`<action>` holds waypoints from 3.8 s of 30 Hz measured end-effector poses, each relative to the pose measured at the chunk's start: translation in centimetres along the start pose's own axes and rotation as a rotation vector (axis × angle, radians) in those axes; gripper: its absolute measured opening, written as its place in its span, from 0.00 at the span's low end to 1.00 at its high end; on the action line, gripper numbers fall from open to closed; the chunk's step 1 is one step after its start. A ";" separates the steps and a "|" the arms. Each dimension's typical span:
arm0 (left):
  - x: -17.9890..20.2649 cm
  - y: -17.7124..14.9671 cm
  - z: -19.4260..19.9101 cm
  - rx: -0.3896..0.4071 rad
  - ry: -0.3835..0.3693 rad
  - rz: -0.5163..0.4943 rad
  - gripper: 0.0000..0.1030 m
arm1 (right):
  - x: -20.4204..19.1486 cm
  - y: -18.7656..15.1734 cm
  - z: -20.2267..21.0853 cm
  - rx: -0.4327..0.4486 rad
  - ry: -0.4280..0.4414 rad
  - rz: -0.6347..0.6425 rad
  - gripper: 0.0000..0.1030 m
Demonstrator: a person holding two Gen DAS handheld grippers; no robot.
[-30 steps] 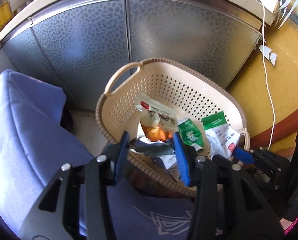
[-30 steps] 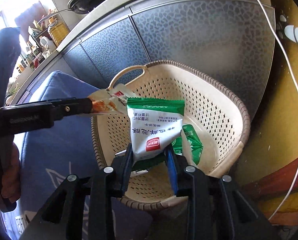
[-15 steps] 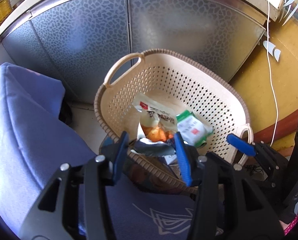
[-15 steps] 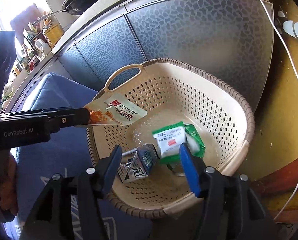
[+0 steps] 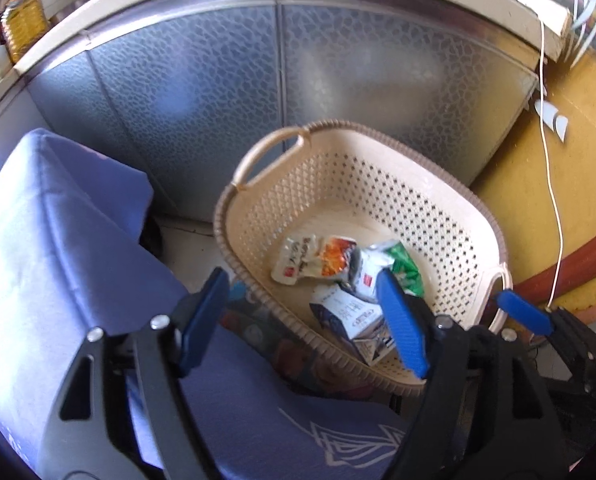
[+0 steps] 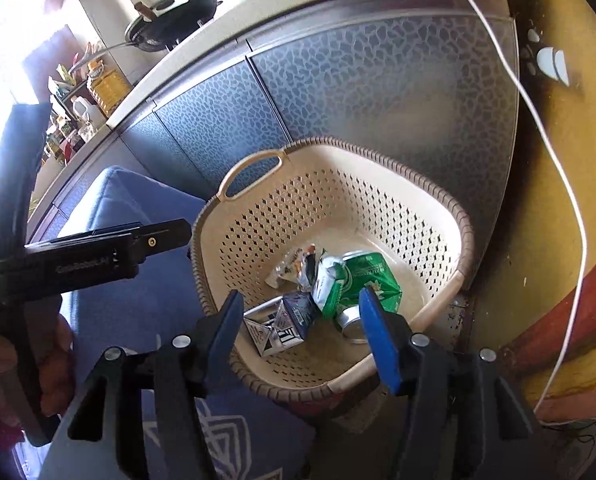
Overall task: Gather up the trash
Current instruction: 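Move both tools back over the table toward the remaining trash, then grasp the white tissue with the right tool while the left grasps the tissue pack, then carry the tissue and tissue pack over the beige basket and open both tools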
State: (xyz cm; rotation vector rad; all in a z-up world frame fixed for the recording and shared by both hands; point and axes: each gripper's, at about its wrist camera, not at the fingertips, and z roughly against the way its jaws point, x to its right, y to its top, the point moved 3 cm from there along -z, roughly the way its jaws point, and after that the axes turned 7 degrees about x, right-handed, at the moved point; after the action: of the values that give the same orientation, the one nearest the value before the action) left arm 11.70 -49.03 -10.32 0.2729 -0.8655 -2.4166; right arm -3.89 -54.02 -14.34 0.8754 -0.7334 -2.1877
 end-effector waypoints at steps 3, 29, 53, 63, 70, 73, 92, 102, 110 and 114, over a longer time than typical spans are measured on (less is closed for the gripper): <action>-1.0 -0.4 2.9 0.086 0.051 0.008 0.71 | -0.7 0.9 1.6 0.034 0.009 0.012 0.59; -27.6 -31.8 40.7 0.337 0.432 0.651 0.71 | -36.6 -6.7 4.4 -0.207 0.611 0.548 0.48; -35.9 -39.6 39.1 0.226 0.502 0.951 0.25 | -43.9 -9.3 6.3 -0.163 0.642 0.646 0.03; -31.5 -39.0 39.5 0.207 0.431 0.820 0.16 | -33.4 -11.5 8.8 -0.118 0.541 0.487 0.03; -33.9 -38.0 38.9 0.181 0.445 0.924 0.79 | -31.6 -14.9 8.3 -0.233 0.542 0.466 0.04; -34.6 -36.2 37.5 0.130 0.457 0.911 0.81 | -31.4 -15.0 8.1 -0.213 0.556 0.427 0.05; -31.0 -37.8 37.0 0.140 0.444 0.782 0.60 | -32.2 -15.5 8.3 -0.167 0.482 0.582 0.63; -24.7 -32.4 37.9 0.245 0.223 0.628 0.60 | -30.5 -15.3 8.3 -0.195 0.524 0.508 0.03; -20.3 -24.3 35.3 0.252 0.108 0.443 0.61 | -26.8 -9.6 10.5 -0.007 0.513 0.399 0.02; -17.0 -18.3 31.7 0.239 0.032 0.316 0.61 | -22.7 -6.1 9.8 0.068 0.430 0.331 0.02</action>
State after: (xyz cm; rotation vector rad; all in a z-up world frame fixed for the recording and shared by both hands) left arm 6.39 -11.17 2.61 0.2432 -1.0963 -2.0157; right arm -0.79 -31.02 -3.98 1.1240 -0.6830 -1.6201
